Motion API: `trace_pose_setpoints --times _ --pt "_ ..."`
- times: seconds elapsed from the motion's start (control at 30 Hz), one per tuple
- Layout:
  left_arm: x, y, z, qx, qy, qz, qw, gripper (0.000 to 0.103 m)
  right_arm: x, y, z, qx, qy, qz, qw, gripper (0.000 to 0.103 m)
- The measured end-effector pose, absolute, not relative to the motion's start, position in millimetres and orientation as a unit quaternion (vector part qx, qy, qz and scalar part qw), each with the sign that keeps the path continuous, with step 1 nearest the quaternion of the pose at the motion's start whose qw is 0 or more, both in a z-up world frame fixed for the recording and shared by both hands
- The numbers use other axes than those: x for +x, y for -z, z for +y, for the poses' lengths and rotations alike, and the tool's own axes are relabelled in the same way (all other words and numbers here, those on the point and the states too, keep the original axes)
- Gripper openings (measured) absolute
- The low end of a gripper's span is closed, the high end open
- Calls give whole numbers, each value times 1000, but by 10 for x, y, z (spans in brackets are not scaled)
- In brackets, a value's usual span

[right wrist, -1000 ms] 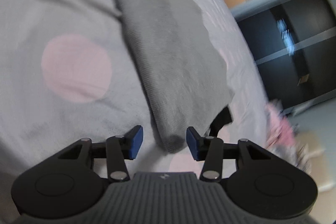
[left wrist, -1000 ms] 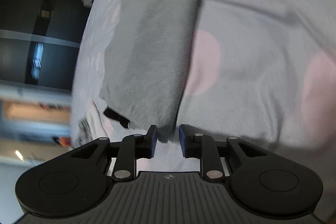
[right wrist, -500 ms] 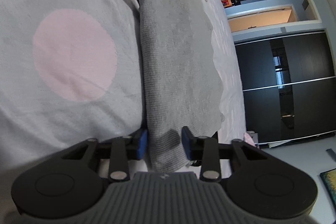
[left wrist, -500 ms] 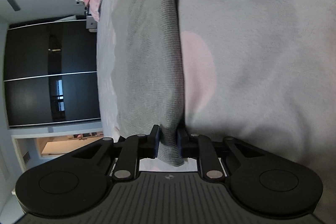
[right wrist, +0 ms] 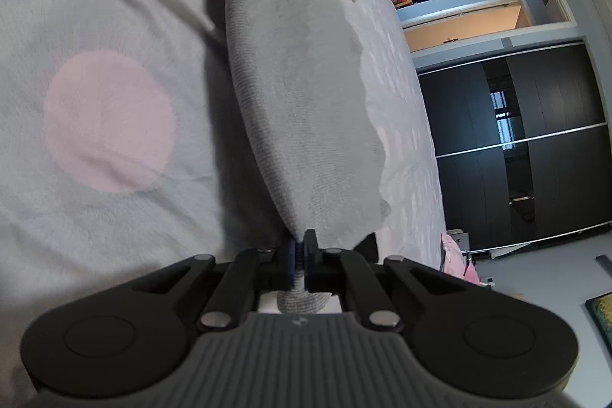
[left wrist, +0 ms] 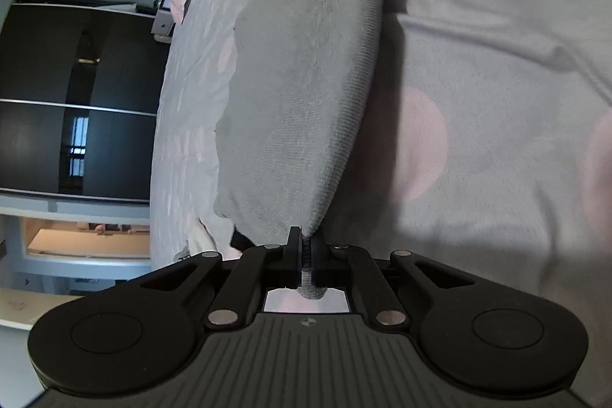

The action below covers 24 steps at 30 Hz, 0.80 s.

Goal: Fold clothes

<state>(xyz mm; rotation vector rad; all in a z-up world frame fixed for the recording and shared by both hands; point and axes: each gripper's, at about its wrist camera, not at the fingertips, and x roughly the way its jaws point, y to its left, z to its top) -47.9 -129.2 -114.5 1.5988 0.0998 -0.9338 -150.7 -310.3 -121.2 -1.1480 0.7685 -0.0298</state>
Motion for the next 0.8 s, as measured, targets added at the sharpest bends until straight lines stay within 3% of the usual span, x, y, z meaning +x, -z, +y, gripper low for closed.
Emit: trace_pose_setpoints --times 0.17,0.4,0.8 --pt "-560 719 -1134 664 445 74 596 2 -1614 773 -3136 -489 -15 374 788 3" --pt "-1052 577 -693 685 487 82 536 2 -2058 467 -2853 -461 -71 406 786 3" --pt "-1107 894 -625 647 539 182 508 2 -2305 740 -2624 -424 -149 480 753 4"
